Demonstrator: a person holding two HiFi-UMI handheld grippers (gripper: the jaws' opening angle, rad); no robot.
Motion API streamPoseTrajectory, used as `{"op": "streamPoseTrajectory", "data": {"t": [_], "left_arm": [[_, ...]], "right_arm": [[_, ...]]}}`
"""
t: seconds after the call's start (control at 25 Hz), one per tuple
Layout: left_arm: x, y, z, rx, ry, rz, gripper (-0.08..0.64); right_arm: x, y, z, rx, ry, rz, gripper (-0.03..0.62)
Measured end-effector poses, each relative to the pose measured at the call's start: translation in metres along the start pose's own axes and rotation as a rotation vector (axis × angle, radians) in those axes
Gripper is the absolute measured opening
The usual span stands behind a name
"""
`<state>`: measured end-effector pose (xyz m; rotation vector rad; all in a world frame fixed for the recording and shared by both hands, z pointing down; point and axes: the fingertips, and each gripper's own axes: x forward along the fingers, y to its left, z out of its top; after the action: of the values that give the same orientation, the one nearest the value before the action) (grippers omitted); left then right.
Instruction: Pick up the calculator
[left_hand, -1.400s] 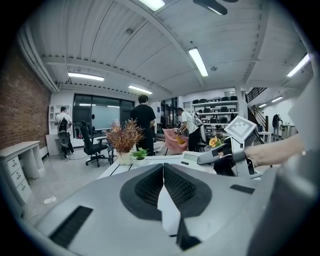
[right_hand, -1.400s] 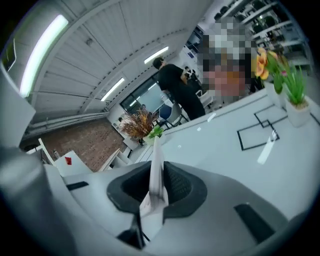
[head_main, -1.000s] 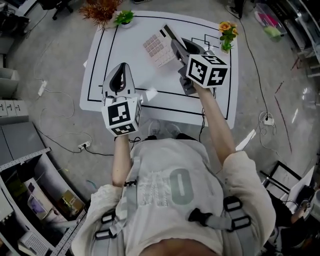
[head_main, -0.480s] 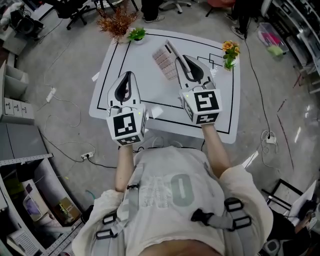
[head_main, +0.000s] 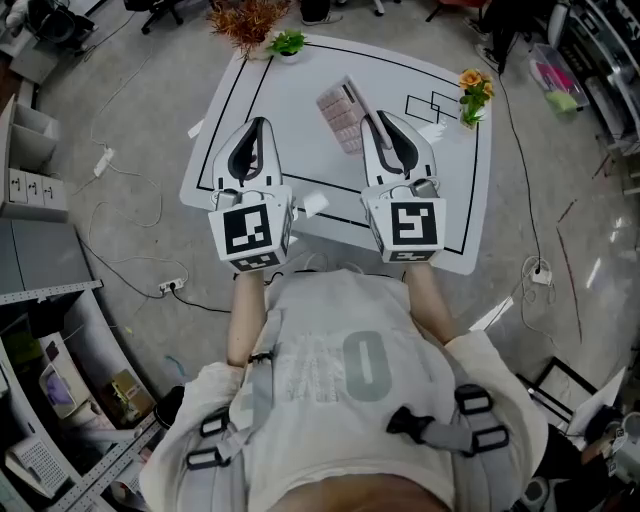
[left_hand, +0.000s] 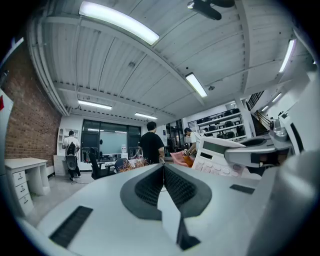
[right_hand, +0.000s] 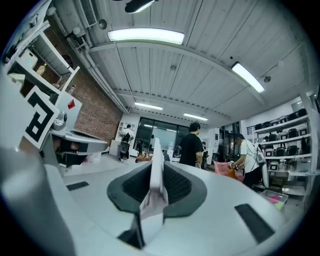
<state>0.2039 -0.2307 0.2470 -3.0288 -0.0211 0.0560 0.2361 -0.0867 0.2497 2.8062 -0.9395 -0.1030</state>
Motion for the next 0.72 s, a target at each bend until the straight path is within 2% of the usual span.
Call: {"op": "streamPoseTrajectory", "data": {"t": [0.36,0.72], "left_arm": [[-0.0004,-0.0054,-0.0055,0.011,0.013,0.005,0.021],[-0.0021,-0.0013,-0.0077,0.019,0.022,0.029,0.021]], "right_arm": [[-0.0051,-0.0067,-0.0061,0.006,0.02,-0.009,0.071],[-0.0018,-0.0049,-0.0069,0.006,0.019,0.017,0.071]]}}
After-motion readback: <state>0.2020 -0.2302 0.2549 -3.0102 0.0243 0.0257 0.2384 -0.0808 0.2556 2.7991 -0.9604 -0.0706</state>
